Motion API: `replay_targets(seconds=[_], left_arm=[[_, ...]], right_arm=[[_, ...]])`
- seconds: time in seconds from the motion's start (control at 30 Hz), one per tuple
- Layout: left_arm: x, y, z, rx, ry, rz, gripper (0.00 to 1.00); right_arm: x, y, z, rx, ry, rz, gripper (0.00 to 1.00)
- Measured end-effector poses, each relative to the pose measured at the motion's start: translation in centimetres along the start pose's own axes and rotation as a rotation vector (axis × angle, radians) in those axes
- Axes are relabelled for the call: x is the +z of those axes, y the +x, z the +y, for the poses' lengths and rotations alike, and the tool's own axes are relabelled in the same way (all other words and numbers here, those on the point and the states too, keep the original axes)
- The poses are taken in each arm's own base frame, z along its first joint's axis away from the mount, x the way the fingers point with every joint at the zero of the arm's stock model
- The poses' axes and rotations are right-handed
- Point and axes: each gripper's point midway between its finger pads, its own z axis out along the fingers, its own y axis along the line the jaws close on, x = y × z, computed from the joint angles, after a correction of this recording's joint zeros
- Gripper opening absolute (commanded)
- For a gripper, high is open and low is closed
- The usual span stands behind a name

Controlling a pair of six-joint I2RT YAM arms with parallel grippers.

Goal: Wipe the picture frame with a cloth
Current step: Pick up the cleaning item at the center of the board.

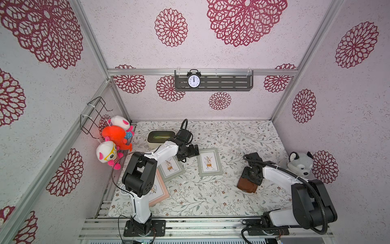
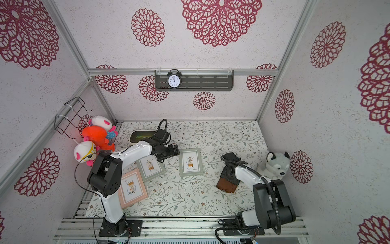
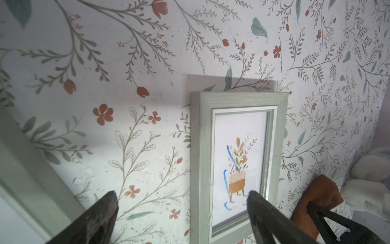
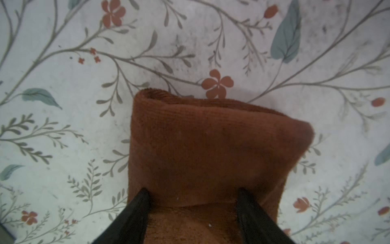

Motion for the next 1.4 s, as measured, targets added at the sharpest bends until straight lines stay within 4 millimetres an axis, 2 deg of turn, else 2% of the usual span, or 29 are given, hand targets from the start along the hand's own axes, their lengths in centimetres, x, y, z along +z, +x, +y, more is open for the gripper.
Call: replay_targets(seconds=[0.07, 0.1, 0.17, 0.27, 0.3, 0.47, 0.6, 0.7, 0.93, 1.07, 1.17, 1.33, 1.4], left_arm=[[0.0, 0.0, 0.0, 0.001, 0.0, 0.0, 0.98], [0.0, 0.0, 0.0, 0.001, 0.001, 0.0, 0.98], [0.0, 0.0, 0.0, 0.001, 0.001, 0.0, 0.98], [0.0, 0.0, 0.0, 0.001, 0.001, -0.001, 0.99], [0.0, 0.0, 0.0, 0.0, 0.001, -0.001, 0.99], [0.4, 0.1, -0.2, -0.016, 0.028, -0.004, 0.91], [1.1, 0.9, -0.4, -0.048, 0.071, 0.018, 0.83], [1.5, 1.4, -0.6, -0.07, 0.101, 0.036, 0.75], [2.1, 1.0, -1.3, -0.091, 0.136, 0.033, 0.57], [3.8, 1.2, -0.9, -0.1, 0.124, 0.056, 0.53], [5.0, 1.8, -0.3, -0.107, 0.106, 0.08, 0.53], [5.3, 1.5, -0.7, -0.104, 0.116, 0.078, 0.5], [5.5, 1.4, -0.9, -0.101, 0.118, 0.078, 0.45]], right_arm=[[0.1, 0.0, 0.1, -0.002, 0.003, 0.006, 0.59], [0.2, 0.0, 0.1, -0.005, 0.006, 0.009, 0.52], [0.4, -0.3, 0.4, -0.013, 0.006, 0.012, 0.36], [0.4, -0.7, 1.2, -0.038, -0.01, 0.014, 0.05], [0.4, -0.9, 1.4, -0.049, -0.013, 0.012, 0.0], [0.0, -2.0, 2.2, -0.123, -0.035, -0.014, 0.0], [-1.5, -4.1, 5.7, -0.216, -0.185, -0.085, 0.0], [-2.7, -4.6, 8.5, -0.285, -0.321, -0.113, 0.0], [-3.8, -3.0, 12.9, -0.442, -0.497, -0.103, 0.0], [-3.3, -2.0, 14.9, -0.516, -0.544, -0.071, 0.0], [-2.8, -1.4, 15.7, -0.547, -0.558, -0.046, 0.0], [-2.2, -0.7, 16.7, -0.58, -0.57, -0.016, 0.0], [-2.0, -0.7, 17.2, -0.588, -0.576, -0.007, 0.0]])
